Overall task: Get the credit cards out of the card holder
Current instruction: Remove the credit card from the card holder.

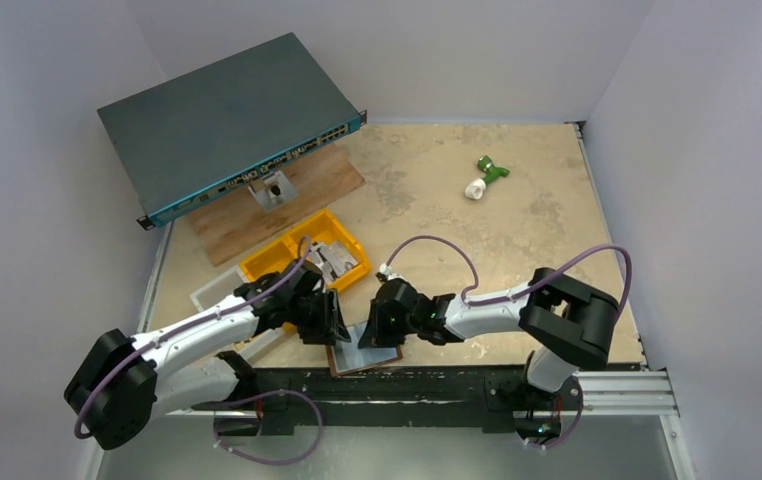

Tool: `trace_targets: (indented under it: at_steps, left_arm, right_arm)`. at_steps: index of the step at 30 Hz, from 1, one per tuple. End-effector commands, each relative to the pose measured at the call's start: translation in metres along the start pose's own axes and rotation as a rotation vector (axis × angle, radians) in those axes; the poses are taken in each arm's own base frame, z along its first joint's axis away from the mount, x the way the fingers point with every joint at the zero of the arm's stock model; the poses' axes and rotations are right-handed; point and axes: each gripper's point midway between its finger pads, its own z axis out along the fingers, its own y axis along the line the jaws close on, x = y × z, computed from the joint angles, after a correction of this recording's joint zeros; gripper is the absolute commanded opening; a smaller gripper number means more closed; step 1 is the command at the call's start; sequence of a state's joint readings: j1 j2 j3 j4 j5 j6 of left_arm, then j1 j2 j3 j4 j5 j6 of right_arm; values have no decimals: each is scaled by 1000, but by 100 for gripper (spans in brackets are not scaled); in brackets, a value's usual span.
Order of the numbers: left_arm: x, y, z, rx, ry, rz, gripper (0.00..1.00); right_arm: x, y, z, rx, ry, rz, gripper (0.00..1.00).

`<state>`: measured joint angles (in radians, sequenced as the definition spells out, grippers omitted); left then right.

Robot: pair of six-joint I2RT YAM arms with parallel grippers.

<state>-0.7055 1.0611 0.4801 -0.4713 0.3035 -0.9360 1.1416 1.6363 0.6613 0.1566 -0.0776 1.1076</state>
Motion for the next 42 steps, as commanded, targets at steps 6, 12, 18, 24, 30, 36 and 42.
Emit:
trace_targets:
  at_steps: [6, 12, 18, 24, 30, 36, 42]
  left_arm:
    - [2, -3, 17, 4, 7, 7, 45]
    - [6, 4, 23, -22, 19, -3, 45]
    - [6, 6, 31, -21, 18, -17, 44]
    - [4, -1, 37, -2, 17, -29, 39]
    - [2, 3, 37, -29, 5, -40, 20]
    - [0, 8, 31, -61, -20, -40, 0]
    - [-3, 5, 25, -59, -33, -27, 0]
  right_arm:
    - [26, -66, 8, 177, 79, 30, 0]
    - [26, -66, 9, 175, 82, 33, 0]
    - [25, -65, 9, 166, 83, 35, 0]
    - [23, -62, 8, 157, 76, 36, 0]
    - [16, -52, 3, 127, 54, 29, 1]
    - [4, -27, -6, 54, 19, -1, 13]
    - [-10, -6, -20, 23, -23, -20, 23]
